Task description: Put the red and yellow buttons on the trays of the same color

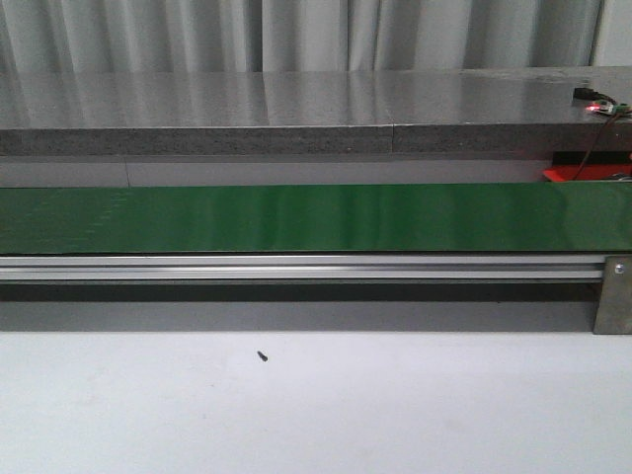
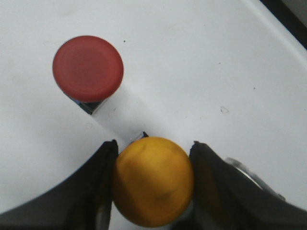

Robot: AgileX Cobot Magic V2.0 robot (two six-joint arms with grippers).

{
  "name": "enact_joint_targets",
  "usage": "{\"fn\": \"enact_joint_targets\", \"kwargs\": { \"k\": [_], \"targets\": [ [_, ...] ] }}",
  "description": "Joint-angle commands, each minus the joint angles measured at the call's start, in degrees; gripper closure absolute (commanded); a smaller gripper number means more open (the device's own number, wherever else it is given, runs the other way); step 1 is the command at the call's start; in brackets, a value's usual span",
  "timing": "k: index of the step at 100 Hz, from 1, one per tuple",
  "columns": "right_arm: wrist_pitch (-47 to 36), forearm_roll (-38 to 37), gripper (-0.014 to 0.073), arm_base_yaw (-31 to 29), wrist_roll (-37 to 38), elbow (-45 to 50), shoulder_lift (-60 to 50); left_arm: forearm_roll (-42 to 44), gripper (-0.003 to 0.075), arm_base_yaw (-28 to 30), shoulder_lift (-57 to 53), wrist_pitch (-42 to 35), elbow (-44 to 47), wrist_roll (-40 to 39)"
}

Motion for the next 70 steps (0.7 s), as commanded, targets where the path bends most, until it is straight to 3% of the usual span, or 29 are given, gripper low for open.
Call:
{"fn": "enact_joint_targets", "kwargs": {
  "k": [1, 31, 70],
  "targets": [
    [0.12, 1.22, 0.0651, 0.16, -0.44, -1.44, -0.05, -0.19, 0.0615, -0.38, -5.57, -0.43, -1.77, 2.95],
    [-0.04, 1.22, 0.0651, 0.16, -0.44, -1.44, -0.05, -0.45, 0.0615, -1.76, -14.26, 0.59, 2.92, 6.13],
    [-0.04, 1.22, 0.0651, 0.16, -0.44, -1.44, -0.05, -0.77, 0.0615, -8.11, -18.71, 0.01, 11.71, 7.05]
  ]
}}
